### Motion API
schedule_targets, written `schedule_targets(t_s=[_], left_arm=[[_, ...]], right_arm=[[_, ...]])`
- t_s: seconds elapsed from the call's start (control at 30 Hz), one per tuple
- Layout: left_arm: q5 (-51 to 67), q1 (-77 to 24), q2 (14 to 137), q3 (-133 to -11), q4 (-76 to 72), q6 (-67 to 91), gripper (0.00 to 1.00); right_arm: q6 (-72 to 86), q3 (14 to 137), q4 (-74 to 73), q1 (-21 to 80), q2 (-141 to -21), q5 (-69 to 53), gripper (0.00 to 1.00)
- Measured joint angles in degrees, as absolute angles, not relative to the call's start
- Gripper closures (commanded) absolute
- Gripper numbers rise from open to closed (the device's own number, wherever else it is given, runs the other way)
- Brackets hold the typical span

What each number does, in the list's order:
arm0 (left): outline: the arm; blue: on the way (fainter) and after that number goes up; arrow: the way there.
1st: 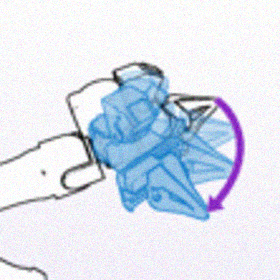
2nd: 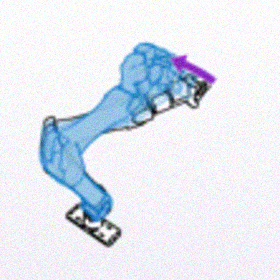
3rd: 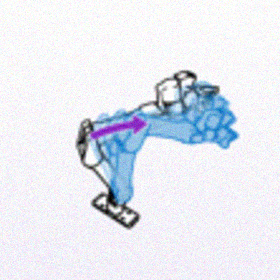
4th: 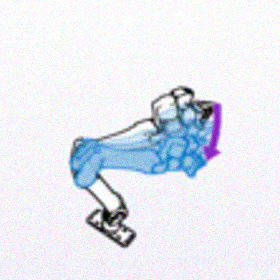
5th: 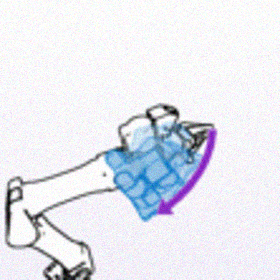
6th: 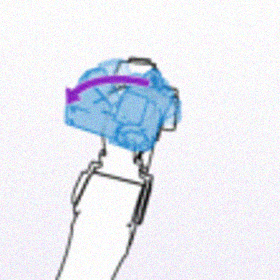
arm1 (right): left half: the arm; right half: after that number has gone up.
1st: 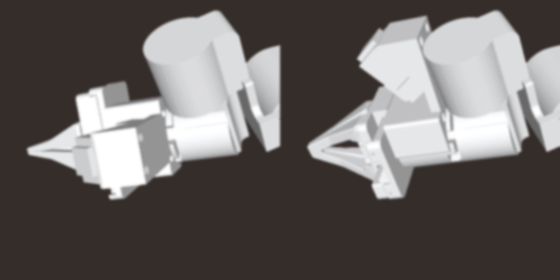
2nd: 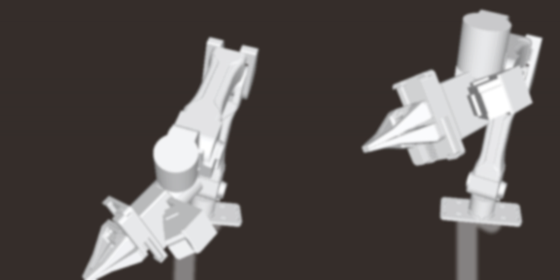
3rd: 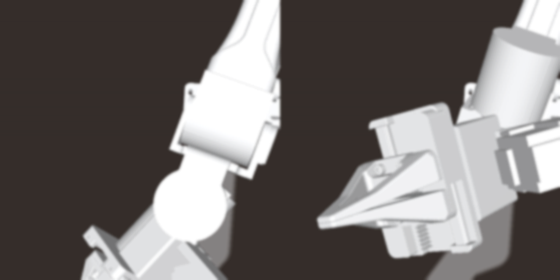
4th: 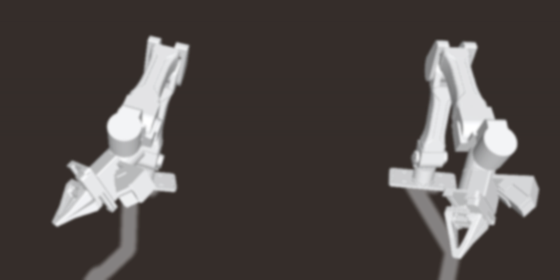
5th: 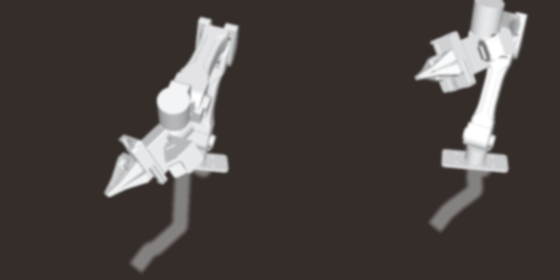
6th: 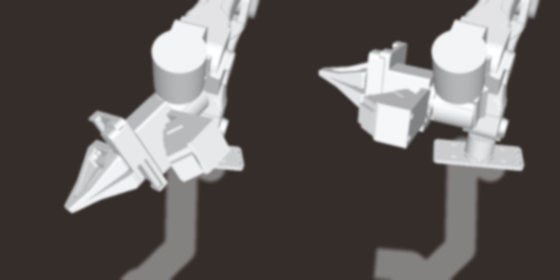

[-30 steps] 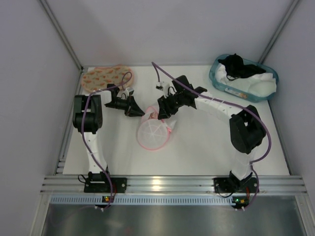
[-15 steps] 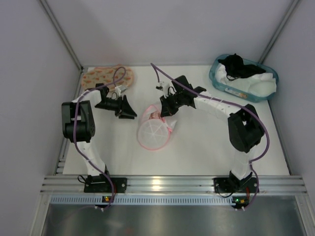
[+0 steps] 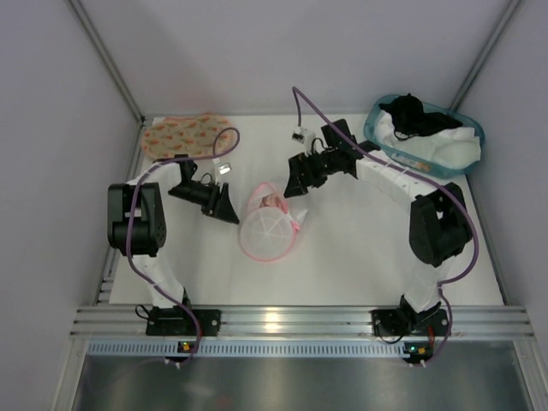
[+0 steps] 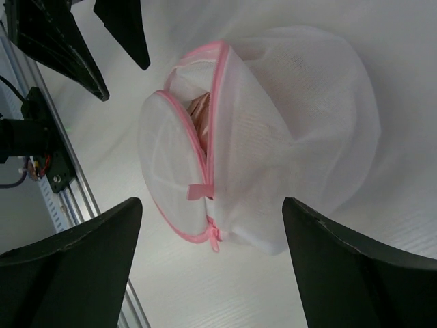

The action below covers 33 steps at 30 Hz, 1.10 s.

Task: Place the bra in the laundry bag and zip it closed
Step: Pick up the laundry bag at the center of the board.

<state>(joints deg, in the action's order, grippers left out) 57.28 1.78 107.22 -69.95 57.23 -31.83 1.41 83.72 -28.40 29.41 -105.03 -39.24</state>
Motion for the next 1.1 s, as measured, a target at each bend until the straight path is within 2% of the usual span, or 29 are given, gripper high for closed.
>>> schedule_targets(t_s=[0.27, 0.37, 0.4, 0.47, 0.5, 0.57, 0.6, 0.7, 1.1], left_arm=[[57.34, -3.99, 111.98, -70.15, 57.25, -37.43, 0.3], [56.64, -4.01, 112.77, -70.17, 57.17, -38.52, 0.36], [56.42, -4.01, 112.77, -70.19, 57.12, -39.0, 0.45], [56.23, -4.12, 112.77, -70.32, 57.12, -39.62, 0.53], [56.23, -4.25, 112.77, -70.43, 57.08, -39.99, 0.64], [56.29, -4.75, 112.77, -70.61, 57.06, -40.62, 0.75], [56.34, -5.1, 112.77, -70.72, 57.06, -40.77, 0.86], [57.49, -6.5, 112.77, -70.87, 57.04, -40.93, 1.0], [59.13, -7.42, 104.97, -73.56, 63.53, -45.52, 1.0]], right_arm=[[1.85, 81.97, -29.91, 27.24, -103.88, -41.67, 0.15], [2.26, 80.99, -29.91, 27.24, -103.88, -42.17, 0.15], [2.48, 80.97, -30.06, 27.24, -103.88, -42.19, 0.15], [2.66, 80.97, -29.95, 27.24, -103.88, -42.35, 0.15], [2.68, 80.97, -29.91, 27.24, -103.88, -42.41, 0.14], [2.81, 80.9, -29.87, 27.24, -103.9, -42.41, 0.12], [2.83, 80.88, -29.87, 27.24, -103.9, -42.39, 0.09], [2.59, 80.2, -29.58, 27.22, -103.88, -42.26, 0.08], [1.72, 76.88, -26.87, 24.32, -104.75, -47.03, 0.05]])
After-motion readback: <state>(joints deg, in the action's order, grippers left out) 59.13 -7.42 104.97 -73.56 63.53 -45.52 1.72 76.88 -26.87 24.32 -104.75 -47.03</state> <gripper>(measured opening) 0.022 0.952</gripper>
